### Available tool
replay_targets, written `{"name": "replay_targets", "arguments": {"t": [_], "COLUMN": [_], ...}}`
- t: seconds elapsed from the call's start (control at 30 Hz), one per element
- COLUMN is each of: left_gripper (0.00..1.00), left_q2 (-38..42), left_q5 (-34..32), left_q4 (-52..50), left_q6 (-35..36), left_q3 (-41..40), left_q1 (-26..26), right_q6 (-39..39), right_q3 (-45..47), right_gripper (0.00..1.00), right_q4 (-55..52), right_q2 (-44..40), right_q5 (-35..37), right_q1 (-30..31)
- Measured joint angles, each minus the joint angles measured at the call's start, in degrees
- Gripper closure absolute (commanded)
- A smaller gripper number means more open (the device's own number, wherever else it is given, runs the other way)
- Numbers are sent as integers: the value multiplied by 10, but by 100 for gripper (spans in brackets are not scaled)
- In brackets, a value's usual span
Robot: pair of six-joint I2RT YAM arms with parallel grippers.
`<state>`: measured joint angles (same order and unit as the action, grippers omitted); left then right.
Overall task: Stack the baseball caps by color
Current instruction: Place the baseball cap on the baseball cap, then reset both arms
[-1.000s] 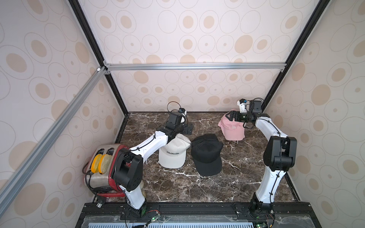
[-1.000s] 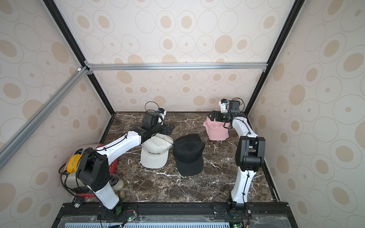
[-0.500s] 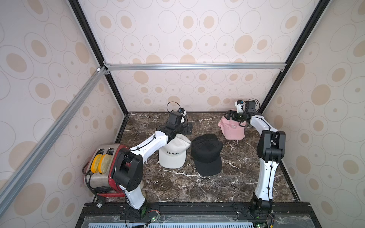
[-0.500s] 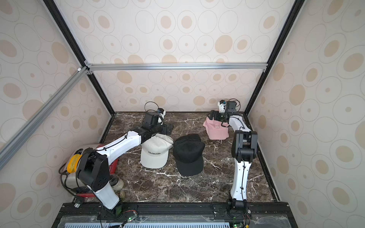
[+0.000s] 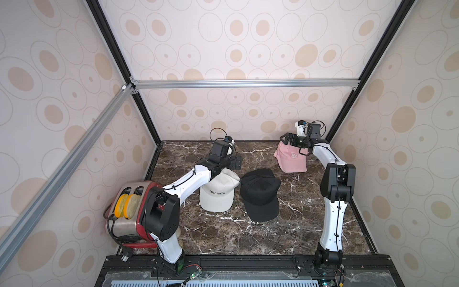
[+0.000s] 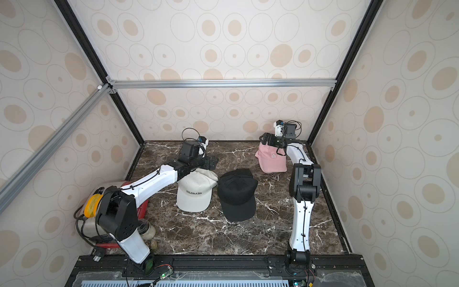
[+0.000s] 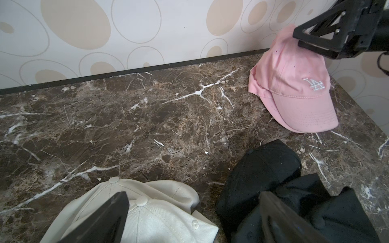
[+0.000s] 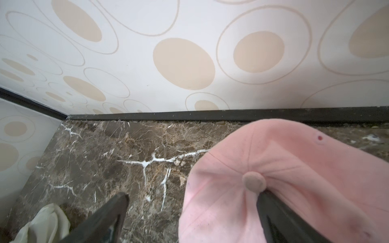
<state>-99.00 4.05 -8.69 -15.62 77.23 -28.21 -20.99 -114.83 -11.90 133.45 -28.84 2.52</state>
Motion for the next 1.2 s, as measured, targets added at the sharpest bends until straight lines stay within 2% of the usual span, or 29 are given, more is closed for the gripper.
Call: {"name": "replay_targets", "arguments": {"t": [0.3,0.5,0.67,0.87,0.97,1.2], "left_gripper": [1,1,1,1,1,1], "left_q2": [0,17,68,115,144,198], "left_q5": [6,4,-33,-129,-153,-169], "left_q4": [0,10,17,26,36,49], "left_q6": [6,6,7,22,28,98], "left_q3": [0,-18,-42,-58,-95,-180], "left_q1": [0,0,0,5,26,145], "right_q6": [6,19,25,20,18,33], "right_q3": [42,94,212,397,494,647], "right_gripper": [0,0,0,0,0,0], "right_q4": [-3,-17,20,136,192,268], "right_q2": [-9,-75,-198,-323,-376,-506], "right_q5": [12,18,80,184,234,329], "right_q1": [0,0,0,-1,-3,-14]}}
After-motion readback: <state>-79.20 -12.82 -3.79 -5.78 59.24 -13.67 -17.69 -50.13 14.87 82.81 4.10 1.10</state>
